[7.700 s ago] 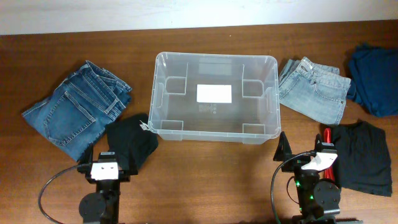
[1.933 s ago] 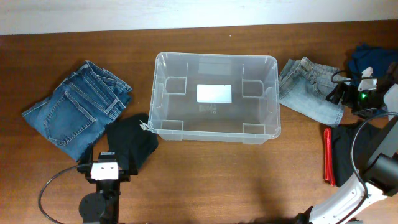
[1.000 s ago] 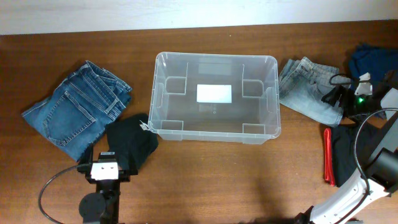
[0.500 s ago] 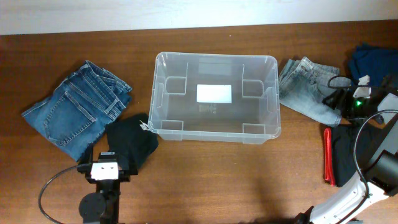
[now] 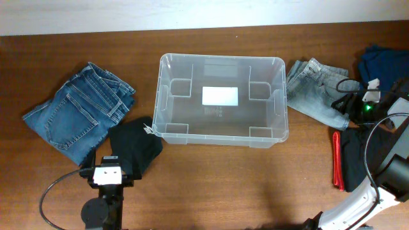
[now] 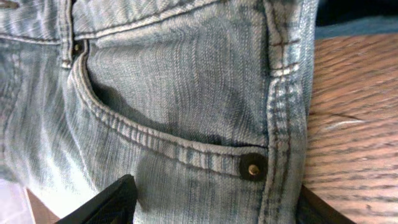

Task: Pack container
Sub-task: 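Lower the right gripper and pinch the light-blue jeans at the waistband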

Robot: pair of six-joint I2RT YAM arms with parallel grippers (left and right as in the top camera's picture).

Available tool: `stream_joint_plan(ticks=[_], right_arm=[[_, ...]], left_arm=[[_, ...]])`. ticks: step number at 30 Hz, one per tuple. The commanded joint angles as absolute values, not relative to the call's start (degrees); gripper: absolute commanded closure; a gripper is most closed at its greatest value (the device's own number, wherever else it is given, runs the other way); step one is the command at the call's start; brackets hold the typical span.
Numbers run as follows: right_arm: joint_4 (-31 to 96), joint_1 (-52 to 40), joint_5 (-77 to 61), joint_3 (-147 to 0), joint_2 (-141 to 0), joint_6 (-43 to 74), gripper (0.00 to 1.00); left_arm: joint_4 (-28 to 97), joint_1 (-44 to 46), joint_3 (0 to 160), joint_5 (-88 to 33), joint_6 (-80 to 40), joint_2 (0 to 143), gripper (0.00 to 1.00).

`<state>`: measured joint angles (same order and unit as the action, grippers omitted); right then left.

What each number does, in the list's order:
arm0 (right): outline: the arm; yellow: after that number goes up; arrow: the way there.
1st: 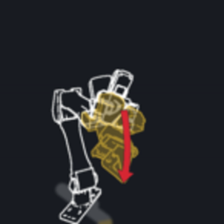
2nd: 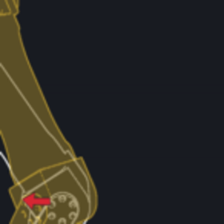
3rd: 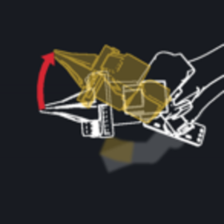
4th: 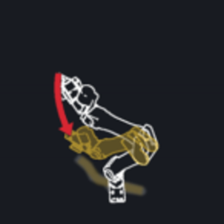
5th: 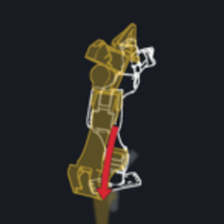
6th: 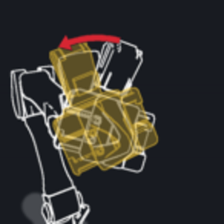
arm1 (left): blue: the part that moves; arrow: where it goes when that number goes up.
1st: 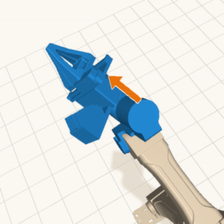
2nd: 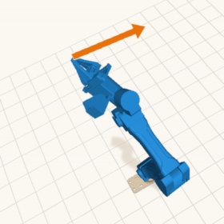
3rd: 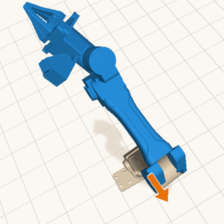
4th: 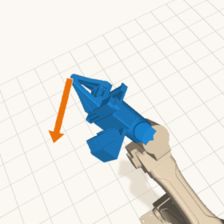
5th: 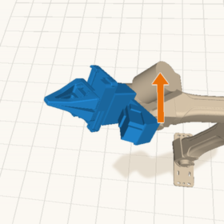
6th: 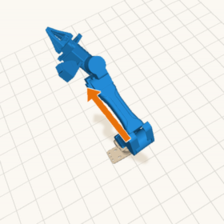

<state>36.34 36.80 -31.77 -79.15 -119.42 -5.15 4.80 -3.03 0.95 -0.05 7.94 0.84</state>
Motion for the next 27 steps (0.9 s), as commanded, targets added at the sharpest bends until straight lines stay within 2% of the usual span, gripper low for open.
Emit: stream_joint_plan(ticks=[1,9,16,21,27], right_arm=[[36.97,36.05,-37.19,-76.12,-123.17,-7.33,0.36],[36.99,36.07,-38.3,-76.12,-123.17,-7.68,0.36],[37.21,36.01,-26.87,-76.01,-123.17,-3.79,0.38],[36.71,35.88,-26.28,-75.94,-123.17,-3.55,0.39],[35.51,33.61,-26.24,-75.7,-123.17,-3.6,0.47]], left_arm=[[4.75,-3.27,0.56,-0.69,8.86,0.38,0.0],[4.75,-3.27,0.56,-0.69,8.86,0.38,0.0],[4.75,-3.27,0.56,-0.69,8.86,0.4,0.0],[4.75,-3.27,0.56,-0.69,8.86,0.38,0.0],[4.75,-3.27,0.56,-0.69,8.86,0.4,0.0]])
